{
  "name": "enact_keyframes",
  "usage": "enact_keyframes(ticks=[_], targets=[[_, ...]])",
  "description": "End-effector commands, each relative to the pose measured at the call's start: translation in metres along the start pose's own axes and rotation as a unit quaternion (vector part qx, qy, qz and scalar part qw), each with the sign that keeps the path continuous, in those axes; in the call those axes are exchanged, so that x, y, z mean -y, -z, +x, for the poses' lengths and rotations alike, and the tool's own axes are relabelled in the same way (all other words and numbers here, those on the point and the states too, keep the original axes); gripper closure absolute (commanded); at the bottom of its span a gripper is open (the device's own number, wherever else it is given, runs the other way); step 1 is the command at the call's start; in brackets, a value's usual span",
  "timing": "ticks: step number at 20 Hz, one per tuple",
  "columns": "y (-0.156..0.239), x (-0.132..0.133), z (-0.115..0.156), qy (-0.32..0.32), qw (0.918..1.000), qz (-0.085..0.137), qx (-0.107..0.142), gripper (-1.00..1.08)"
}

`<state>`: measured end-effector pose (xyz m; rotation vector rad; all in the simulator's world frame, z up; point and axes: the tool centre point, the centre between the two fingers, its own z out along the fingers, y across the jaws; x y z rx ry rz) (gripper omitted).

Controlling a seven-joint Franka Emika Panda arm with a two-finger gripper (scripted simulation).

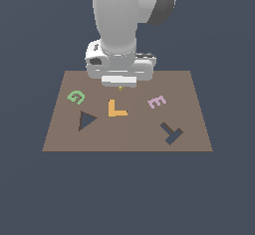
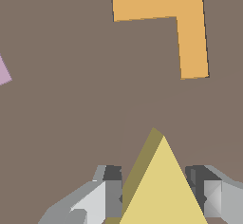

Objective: Insert a designated object into the corresponding slot on a board.

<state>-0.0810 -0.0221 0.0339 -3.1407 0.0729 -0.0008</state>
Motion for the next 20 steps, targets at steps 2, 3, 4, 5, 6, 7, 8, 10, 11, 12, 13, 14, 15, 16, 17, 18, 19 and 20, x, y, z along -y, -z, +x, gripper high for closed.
enact_keyframes(ticks=[2, 3, 4, 5, 6, 7, 8, 10, 11, 12, 13, 14, 15, 16, 17, 18, 19, 20], targets=[[0.000, 0.000, 0.001, -0.001, 1.0000, 0.000, 0.000, 1.08], [0.000, -0.001, 0.001, -0.002, 1.0000, 0.000, 0.000, 1.08], [0.000, -0.001, 0.003, -0.003, 1.0000, 0.000, 0.000, 1.08], [0.000, -0.002, 0.004, -0.005, 1.0000, 0.000, 0.000, 1.08], [0.000, -0.003, 0.007, -0.007, 1.0000, 0.000, 0.000, 1.08], [0.000, -0.004, 0.009, -0.010, 1.0000, 0.000, 0.000, 1.08], [0.000, -0.006, 0.012, -0.013, 0.9999, 0.000, 0.000, 1.08], [0.001, -0.009, 0.018, -0.020, 0.9998, 0.000, 0.000, 1.08], [0.001, -0.011, 0.022, -0.024, 0.9997, 0.000, 0.000, 1.08], [0.001, -0.013, 0.026, -0.029, 0.9996, 0.000, 0.000, 1.08], [0.001, -0.016, 0.031, -0.034, 0.9994, 0.000, 0.000, 1.08], [0.001, -0.018, 0.035, -0.039, 0.9992, 0.000, 0.000, 1.08], [0.002, -0.021, 0.040, -0.045, 0.9990, 0.000, 0.000, 1.08], [0.002, -0.025, 0.046, -0.051, 0.9987, 0.000, 0.000, 1.08], [0.002, -0.028, 0.051, -0.057, 0.9984, 0.000, 0.000, 1.08], [0.002, -0.032, 0.057, -0.064, 0.9980, 0.000, 0.000, 1.08], [0.003, -0.036, 0.063, -0.071, 0.9975, 0.000, 0.000, 1.08], [0.003, -0.040, 0.069, -0.078, 0.9970, 0.000, 0.000, 1.08]])
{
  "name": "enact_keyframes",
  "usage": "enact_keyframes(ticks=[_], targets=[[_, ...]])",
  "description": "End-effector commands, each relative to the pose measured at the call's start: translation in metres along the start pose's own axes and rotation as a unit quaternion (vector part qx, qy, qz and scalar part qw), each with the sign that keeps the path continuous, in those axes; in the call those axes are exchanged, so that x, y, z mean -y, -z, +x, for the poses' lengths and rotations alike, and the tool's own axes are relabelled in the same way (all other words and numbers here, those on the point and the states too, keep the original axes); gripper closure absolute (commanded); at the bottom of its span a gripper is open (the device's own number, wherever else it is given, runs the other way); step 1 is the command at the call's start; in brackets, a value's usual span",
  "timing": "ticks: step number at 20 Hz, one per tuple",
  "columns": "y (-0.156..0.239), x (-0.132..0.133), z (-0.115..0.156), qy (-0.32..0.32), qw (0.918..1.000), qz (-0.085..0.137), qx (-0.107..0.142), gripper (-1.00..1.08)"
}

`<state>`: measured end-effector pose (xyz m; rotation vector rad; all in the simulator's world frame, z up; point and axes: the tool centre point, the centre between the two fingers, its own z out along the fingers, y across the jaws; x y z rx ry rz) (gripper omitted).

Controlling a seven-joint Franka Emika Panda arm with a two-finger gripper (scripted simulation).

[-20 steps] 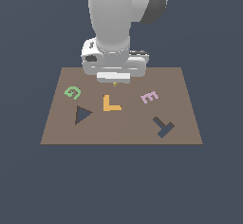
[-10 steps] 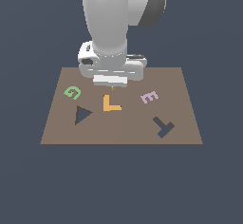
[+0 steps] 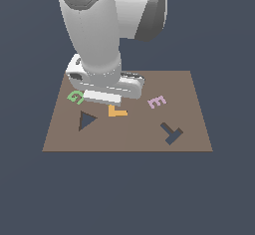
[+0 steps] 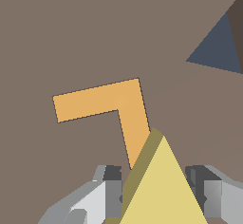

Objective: Insert a designated object into the corresponding slot on a board.

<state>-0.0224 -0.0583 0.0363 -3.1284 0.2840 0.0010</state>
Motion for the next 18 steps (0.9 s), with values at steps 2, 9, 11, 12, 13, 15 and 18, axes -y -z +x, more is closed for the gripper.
enact_keyframes(ticks=[2, 9, 11, 12, 13, 15, 18], targets=[[0.001, -0.012, 0.024, -0.026, 0.9997, 0.000, 0.000, 1.08], [0.003, -0.037, 0.065, -0.073, 0.9973, 0.000, 0.000, 1.08], [0.003, -0.043, 0.073, -0.083, 0.9966, 0.000, 0.000, 1.08], [0.003, -0.046, 0.077, -0.087, 0.9962, 0.000, 0.000, 1.08], [0.004, -0.048, 0.080, -0.091, 0.9959, 0.000, 0.000, 1.08], [0.004, -0.052, 0.086, -0.098, 0.9952, 0.000, 0.000, 1.08], [0.004, -0.057, 0.092, -0.105, 0.9944, 0.000, 0.000, 1.08]])
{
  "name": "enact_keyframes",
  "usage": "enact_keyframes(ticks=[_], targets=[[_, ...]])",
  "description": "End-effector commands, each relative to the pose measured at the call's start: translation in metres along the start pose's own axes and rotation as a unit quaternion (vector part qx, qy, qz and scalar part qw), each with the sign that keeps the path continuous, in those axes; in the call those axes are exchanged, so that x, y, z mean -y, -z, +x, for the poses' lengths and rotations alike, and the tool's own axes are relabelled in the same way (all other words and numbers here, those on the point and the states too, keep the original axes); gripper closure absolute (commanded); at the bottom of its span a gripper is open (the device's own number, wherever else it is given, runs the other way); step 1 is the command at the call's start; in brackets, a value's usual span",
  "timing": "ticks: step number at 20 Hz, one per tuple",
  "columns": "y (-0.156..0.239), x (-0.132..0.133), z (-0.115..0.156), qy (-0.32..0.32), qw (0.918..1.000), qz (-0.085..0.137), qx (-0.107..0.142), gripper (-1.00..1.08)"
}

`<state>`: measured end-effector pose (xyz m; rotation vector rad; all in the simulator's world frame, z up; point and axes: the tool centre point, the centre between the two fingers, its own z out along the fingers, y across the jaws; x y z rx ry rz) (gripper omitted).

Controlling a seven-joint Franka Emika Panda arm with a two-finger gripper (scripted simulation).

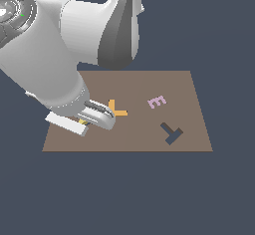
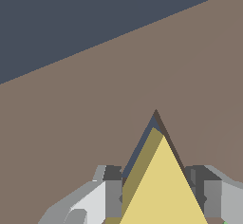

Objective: Insert a designated object into the corresponding slot on a board.

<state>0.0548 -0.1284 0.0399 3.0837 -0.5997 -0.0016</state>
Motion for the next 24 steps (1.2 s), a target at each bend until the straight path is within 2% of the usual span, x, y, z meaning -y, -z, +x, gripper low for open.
enact_keyframes(ticks=[1, 17, 18, 24], targets=[[0.000, -0.002, 0.006, -0.006, 1.0000, 0.000, 0.000, 1.08], [-0.010, -0.005, 0.010, -0.010, 0.9999, 0.000, 0.000, 1.08], [-0.010, -0.005, 0.010, -0.010, 0.9999, 0.000, 0.000, -0.92], [-0.010, -0.005, 0.010, -0.010, 0.9999, 0.000, 0.000, -0.92]])
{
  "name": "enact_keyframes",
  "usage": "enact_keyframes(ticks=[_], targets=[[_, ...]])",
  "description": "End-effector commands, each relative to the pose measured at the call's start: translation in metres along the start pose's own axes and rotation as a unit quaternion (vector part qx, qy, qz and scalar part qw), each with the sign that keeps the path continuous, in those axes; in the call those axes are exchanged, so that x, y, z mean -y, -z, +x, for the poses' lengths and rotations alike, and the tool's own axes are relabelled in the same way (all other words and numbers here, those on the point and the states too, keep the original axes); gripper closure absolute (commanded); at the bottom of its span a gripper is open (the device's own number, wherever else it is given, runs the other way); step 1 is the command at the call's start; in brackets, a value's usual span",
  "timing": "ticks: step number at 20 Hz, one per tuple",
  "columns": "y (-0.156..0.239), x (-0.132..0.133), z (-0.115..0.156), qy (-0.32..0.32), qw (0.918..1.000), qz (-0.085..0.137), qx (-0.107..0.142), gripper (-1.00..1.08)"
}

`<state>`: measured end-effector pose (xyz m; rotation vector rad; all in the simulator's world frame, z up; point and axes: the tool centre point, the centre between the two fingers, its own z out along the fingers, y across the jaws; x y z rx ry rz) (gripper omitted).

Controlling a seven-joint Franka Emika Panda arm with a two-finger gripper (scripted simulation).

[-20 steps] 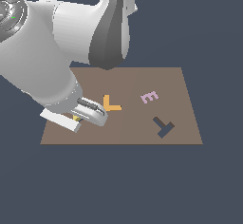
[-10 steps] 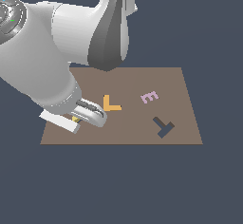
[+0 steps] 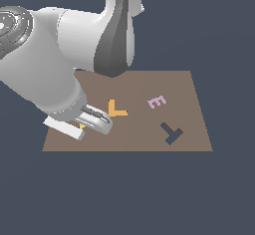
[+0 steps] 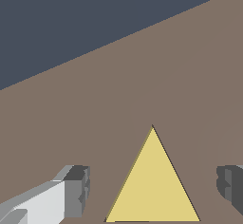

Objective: Insert a designated object into the corresponding slot on a board.

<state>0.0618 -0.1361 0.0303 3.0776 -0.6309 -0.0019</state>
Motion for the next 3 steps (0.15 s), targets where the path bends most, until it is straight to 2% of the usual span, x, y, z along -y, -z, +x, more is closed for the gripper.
enact_keyframes(ticks=[1, 3], targets=[[0.0000, 0.0000, 0.0001, 0.000, 1.0000, 0.000, 0.000, -0.92], [0.0000, 0.0000, 0.0001, 0.000, 1.0000, 0.000, 0.000, -0.92]])
